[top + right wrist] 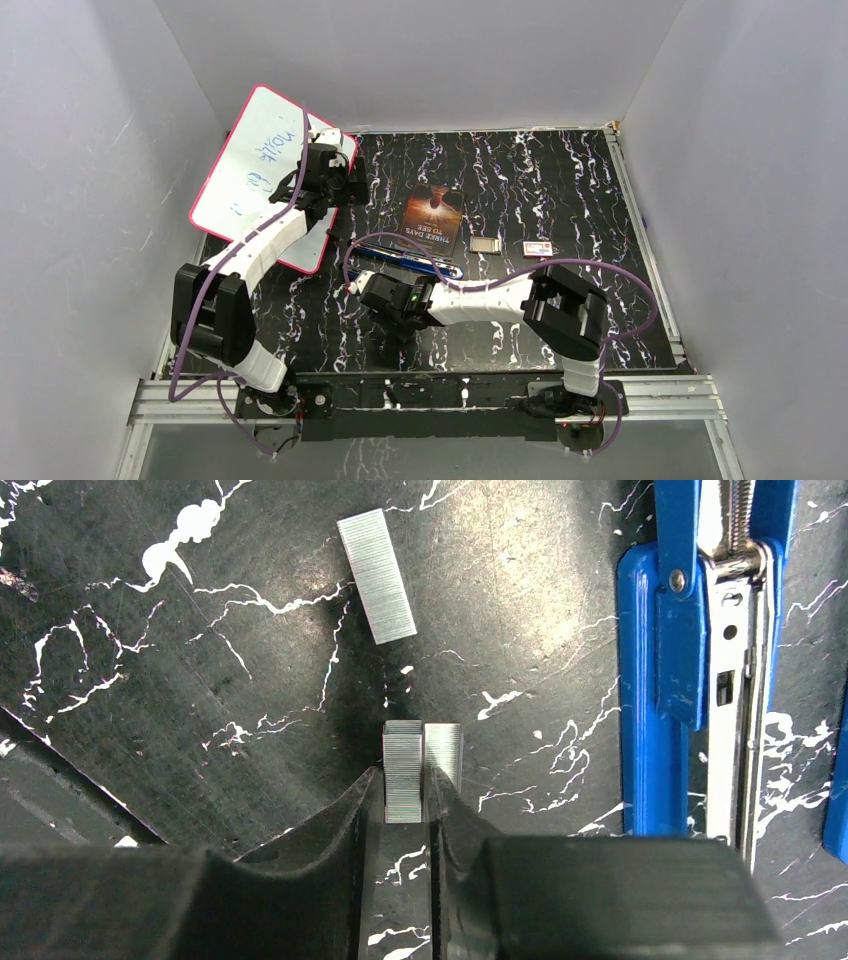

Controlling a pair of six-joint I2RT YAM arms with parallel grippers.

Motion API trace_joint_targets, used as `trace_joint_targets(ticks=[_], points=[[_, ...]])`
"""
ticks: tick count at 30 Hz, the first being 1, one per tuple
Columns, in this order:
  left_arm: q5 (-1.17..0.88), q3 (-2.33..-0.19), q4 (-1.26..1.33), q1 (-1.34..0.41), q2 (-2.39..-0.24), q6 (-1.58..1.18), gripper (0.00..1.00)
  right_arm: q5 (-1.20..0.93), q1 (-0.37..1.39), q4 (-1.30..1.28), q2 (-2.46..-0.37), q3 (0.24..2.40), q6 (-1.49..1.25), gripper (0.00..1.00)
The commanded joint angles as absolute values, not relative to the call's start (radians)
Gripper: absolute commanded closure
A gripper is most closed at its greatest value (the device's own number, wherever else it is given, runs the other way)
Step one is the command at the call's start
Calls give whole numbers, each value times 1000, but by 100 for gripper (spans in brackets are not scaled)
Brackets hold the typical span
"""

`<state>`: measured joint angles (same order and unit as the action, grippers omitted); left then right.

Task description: Load the staples into the stapler

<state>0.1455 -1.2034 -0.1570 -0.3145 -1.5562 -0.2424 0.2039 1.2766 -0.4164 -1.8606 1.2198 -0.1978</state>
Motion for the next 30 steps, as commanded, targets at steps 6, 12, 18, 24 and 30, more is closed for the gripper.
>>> trace_joint_targets(ticks=[6,12,18,24,30], points=[[144,-1198,-148,-313,-1493,-229,3,220,1281,-425,-1840,1259,-194,76],[143,-1195,-144,-313,-1491,-227,3,228,1281,-435,-1792,1227,-209,77],[127,-1195,-148,-313,-1482,-230,2,248,1280,-448,-1692,1138,-239,77],[92,-1168,-186,-314,-1421,-275,2,246,1281,-431,-1639,1074,-248,71],[93,-1104,-273,-313,-1323,-290,2,238,1280,-395,-1607,1035,-256,64]])
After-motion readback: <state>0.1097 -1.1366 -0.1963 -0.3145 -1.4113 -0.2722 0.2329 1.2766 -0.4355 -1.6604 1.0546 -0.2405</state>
